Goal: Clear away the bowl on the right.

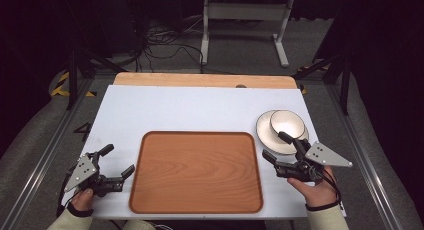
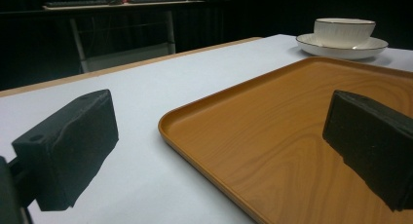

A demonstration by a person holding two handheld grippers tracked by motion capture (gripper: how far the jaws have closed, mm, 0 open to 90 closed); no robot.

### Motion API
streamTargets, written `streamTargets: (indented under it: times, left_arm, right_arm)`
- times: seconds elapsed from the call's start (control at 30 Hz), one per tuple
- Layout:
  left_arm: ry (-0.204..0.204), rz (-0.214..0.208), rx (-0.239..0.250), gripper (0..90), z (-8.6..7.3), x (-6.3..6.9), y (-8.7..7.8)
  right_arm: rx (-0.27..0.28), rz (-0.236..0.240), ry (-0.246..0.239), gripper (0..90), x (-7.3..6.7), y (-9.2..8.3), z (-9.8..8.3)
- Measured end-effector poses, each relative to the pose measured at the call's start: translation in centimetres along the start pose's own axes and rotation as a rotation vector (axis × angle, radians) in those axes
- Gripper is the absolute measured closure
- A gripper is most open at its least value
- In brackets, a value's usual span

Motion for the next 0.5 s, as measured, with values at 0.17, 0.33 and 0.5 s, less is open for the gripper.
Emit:
streamTargets:
  times: [0.17,0.33,0.5]
  left_arm:
    - [0.000,0.000,-0.001,0.2,0.0,0.0,0.0]
    - [-0.001,0.001,-0.001,0.2,0.0,0.0,0.0]
    - [-0.002,0.002,-0.002,0.2,0.0,0.0,0.0]
  right_arm:
    - [0.003,0.001,-0.003,19.1,0.6,-0.2,0.4]
    - [-0.005,-0.006,0.001,19.1,1.5,-0.2,0.6]
    - [-0.012,-0.013,-0.009,19.1,2.4,0.1,0.5]
Point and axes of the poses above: each handheld gripper's, and its own axes: y roughly forward along the jaws, z roughly out of its top, x roughly to its right, the point moved 5 cm from there along y, roughly forward along the jaws, and after that the axes turned 15 degrees about -y, right-handed, at the moved point
